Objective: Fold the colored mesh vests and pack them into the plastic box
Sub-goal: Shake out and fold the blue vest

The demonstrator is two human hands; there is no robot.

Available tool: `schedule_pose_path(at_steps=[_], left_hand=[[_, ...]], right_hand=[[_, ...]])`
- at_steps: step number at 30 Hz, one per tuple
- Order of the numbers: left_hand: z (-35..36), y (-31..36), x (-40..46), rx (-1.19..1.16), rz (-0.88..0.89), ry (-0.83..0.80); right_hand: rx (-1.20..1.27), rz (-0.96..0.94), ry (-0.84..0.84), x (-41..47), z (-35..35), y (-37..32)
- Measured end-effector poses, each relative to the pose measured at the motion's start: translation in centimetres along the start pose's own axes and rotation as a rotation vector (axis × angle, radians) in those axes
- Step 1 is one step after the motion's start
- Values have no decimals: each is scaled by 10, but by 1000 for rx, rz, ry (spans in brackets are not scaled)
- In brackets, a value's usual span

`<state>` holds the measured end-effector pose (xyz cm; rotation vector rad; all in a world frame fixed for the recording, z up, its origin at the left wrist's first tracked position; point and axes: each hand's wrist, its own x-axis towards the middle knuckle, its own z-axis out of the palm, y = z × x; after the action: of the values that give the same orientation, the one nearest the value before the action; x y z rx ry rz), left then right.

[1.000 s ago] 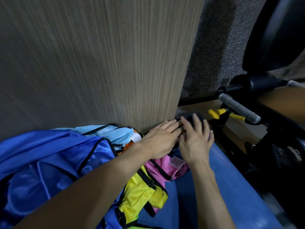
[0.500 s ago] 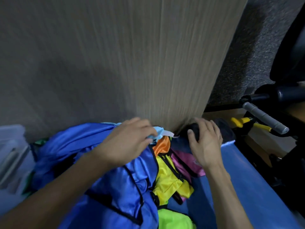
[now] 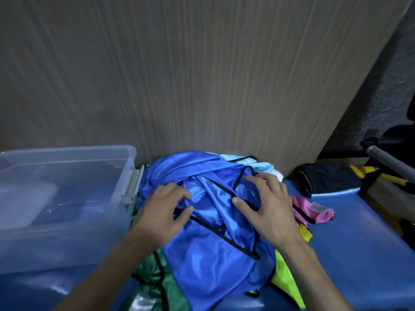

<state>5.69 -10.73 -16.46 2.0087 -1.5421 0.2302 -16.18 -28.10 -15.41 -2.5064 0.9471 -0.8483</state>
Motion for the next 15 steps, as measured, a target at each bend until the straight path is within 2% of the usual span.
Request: schedule_pose_path(at_steps=[3, 5, 8, 12, 15], left_hand=[[2, 8, -16, 141, 61, -105], [2, 14, -16, 187, 69, -83], [-3, 15, -16, 221, 35, -59], [-19, 22, -26, 86, 90, 18], [-42, 42, -38, -133, 156, 100]], right_hand=[[-47, -3, -22, -21, 3, -20], [-71, 2, -37, -33, 2, -28], [-165, 10, -155, -49, 6, -41], [-207, -27, -202, -63, 6, -49], [-156, -109, -316, -69, 6, -55]])
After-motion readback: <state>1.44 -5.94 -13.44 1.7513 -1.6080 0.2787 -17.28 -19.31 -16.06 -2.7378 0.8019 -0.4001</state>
